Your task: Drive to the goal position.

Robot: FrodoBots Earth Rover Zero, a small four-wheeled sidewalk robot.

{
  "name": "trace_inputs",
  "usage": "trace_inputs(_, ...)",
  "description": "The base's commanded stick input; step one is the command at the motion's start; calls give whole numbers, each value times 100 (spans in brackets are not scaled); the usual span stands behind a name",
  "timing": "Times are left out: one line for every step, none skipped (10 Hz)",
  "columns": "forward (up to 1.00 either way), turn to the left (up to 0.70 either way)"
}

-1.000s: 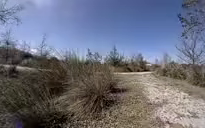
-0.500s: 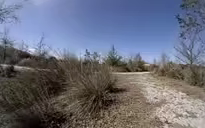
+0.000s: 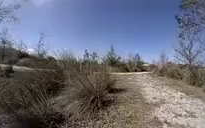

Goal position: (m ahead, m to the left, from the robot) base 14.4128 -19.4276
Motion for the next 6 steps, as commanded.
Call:
trace_inputs(0,-70)
trace_inputs(0,-70)
trace_inputs(0,-70)
trace_inputs(0,-70)
trace_inputs(0,-70)
trace_inputs(0,-70)
